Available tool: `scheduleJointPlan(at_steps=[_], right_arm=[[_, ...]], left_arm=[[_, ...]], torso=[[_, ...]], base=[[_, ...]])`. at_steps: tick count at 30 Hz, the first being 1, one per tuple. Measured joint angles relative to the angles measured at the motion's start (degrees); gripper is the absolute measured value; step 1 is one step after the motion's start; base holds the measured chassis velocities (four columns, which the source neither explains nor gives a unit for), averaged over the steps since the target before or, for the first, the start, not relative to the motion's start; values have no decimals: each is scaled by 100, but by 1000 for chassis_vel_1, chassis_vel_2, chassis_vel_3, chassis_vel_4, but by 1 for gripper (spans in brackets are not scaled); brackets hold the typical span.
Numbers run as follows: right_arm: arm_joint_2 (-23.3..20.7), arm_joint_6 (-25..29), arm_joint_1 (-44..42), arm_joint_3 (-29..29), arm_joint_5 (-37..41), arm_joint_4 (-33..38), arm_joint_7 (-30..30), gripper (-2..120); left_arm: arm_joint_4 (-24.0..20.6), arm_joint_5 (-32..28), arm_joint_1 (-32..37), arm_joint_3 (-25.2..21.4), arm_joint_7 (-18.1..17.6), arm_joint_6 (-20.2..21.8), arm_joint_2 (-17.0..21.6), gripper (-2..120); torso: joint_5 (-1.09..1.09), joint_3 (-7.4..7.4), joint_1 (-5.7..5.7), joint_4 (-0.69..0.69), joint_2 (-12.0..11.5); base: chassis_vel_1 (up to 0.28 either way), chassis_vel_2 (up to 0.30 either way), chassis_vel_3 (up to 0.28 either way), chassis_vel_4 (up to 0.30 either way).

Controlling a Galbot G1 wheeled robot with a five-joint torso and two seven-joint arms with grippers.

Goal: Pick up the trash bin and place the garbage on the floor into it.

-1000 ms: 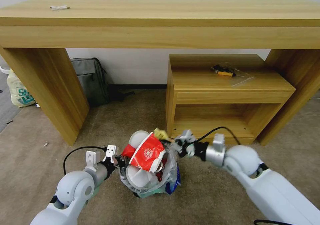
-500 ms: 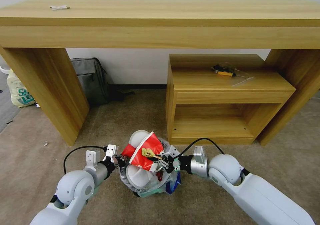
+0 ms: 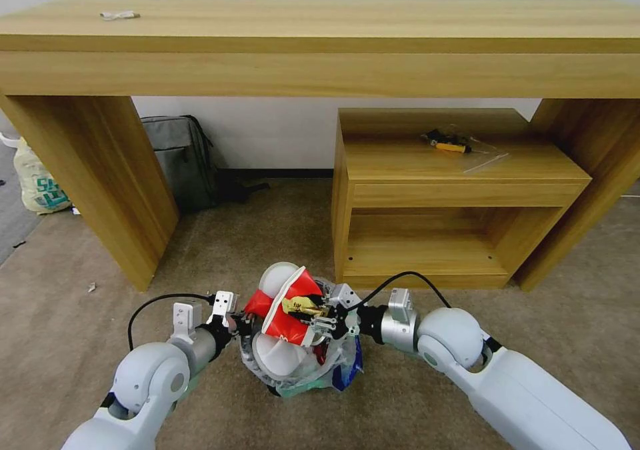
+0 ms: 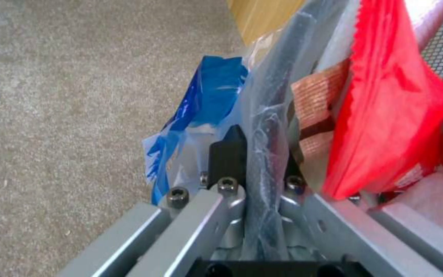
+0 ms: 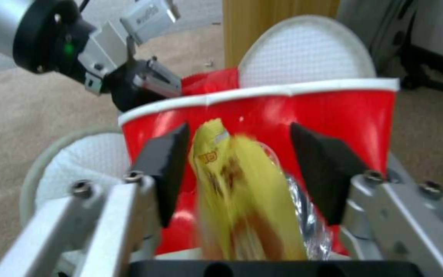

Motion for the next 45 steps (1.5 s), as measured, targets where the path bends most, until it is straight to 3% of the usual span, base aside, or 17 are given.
scheduleJointPlan(at_steps=[2, 11, 27, 35, 39, 45], right_arm=[[-14, 6, -44, 69, 19, 71, 29, 68], [-126, 53, -336, 605, 90, 382, 106, 98], [-151, 187, -734, 1322, 178, 587, 412, 100], [62, 390, -1099, 1816, 196, 738, 1238, 100], [313, 460, -1515, 2388, -65, 807, 1667, 100], [616, 764, -2365, 3409, -395, 716, 1738, 100]], left_arm=[[0, 0, -3, 1, -2, 0, 6, 0], [-2, -4, -2, -5, -6, 0, 41, 0], [-10, -10, 59, -34, -4, 0, 78, 0], [-31, -41, 88, -132, -3, 0, 132, 0], [-39, -82, 108, -195, -2, 0, 179, 0], [-81, -87, 233, -366, -19, 0, 197, 0]], torso=[[0, 0, 0, 0, 0], [0, 0, 0, 0, 0], [0, 0, 0, 0, 0], [0, 0, 0, 1, 0], [0, 0, 0, 0, 0], [0, 0, 0, 0, 0]], base=[[0, 0, 0, 0], [0, 0, 0, 0], [0, 0, 0, 0], [0, 0, 0, 0], [0, 0, 0, 0], [0, 0, 0, 0]])
